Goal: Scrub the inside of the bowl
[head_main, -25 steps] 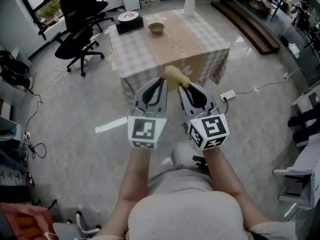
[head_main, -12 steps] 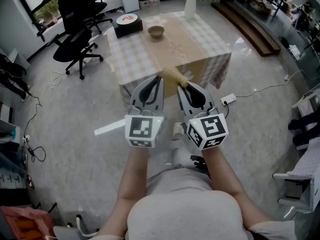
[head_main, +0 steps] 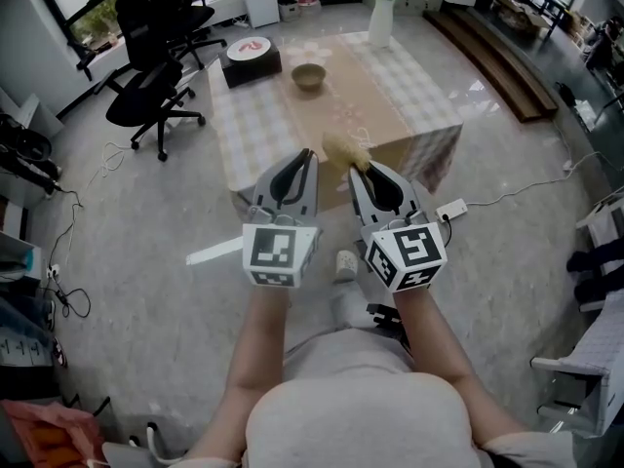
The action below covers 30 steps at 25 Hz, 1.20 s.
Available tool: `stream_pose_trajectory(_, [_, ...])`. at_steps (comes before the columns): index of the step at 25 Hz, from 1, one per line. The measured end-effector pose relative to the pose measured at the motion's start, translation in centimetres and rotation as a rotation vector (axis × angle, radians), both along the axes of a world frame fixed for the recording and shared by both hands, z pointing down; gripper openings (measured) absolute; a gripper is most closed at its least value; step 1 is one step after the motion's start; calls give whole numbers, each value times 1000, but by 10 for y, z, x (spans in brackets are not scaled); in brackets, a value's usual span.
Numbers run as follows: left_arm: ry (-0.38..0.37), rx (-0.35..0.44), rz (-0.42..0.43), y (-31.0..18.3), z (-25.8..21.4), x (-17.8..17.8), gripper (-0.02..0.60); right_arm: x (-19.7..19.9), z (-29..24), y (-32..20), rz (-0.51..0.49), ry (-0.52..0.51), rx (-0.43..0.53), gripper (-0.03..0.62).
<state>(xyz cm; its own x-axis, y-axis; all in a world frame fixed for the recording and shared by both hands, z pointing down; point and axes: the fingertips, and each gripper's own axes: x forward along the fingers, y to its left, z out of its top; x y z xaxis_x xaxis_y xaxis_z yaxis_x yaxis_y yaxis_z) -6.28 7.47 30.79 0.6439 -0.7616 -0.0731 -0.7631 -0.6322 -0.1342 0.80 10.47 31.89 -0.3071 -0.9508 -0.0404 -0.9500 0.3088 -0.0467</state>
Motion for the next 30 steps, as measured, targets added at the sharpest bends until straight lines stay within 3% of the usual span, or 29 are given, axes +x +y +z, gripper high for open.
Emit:
stream_pose_trajectory(20, [-4,-64,-78,-173,7,56,25,60,3,-179,-108,-26,-38,60])
stream_pose_trajectory(30, [-56,-56,-114,-217,9,74,25,80,4,-230,-148,-46,-50,60])
